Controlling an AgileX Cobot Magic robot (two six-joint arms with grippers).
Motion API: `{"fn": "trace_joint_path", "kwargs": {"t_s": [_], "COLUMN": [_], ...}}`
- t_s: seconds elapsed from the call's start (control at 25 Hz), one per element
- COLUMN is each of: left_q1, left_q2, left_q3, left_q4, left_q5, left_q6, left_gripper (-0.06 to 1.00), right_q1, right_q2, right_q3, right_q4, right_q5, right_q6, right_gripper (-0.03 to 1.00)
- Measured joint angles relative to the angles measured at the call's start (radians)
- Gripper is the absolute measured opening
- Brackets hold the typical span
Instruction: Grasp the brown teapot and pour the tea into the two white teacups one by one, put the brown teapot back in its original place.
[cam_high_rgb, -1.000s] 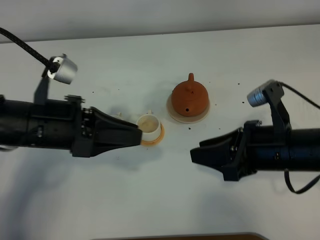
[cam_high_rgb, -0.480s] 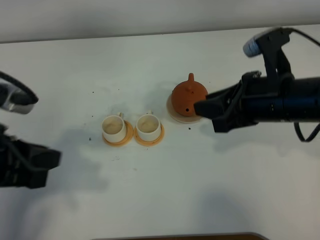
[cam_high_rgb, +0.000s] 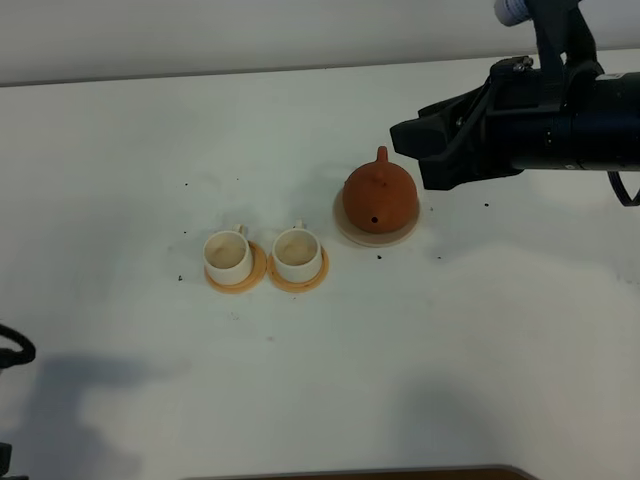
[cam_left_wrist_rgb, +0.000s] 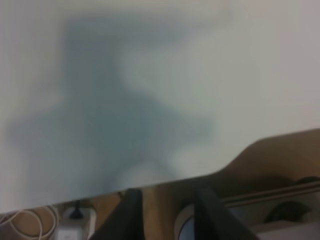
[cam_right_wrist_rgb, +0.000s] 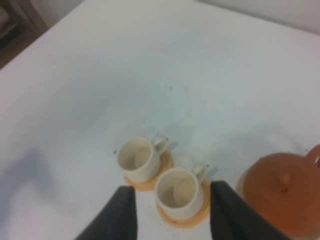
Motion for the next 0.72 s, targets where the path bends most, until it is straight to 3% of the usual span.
{"fn": "trace_joint_path", "kwargs": {"t_s": [0.6,0.72], "left_q1": [0.001,0.041], "left_q2": [-0.410,-0.469], "left_q3": [0.015,0.015], "left_q4": [-0.022,-0.023], "left_q5": [0.009,0.009], "left_q6": [0.008,0.008], "left_gripper": [0.29,0.29], "right_q1": [0.000,0.000], "right_q2": [0.000,0.000], "right_q3": [-0.009,-0.009], "right_q4": [-0.006,-0.006], "right_q5": [0.001,0.001], "right_q6": [0.003,0.003], "right_gripper": [0.38,0.38]}}
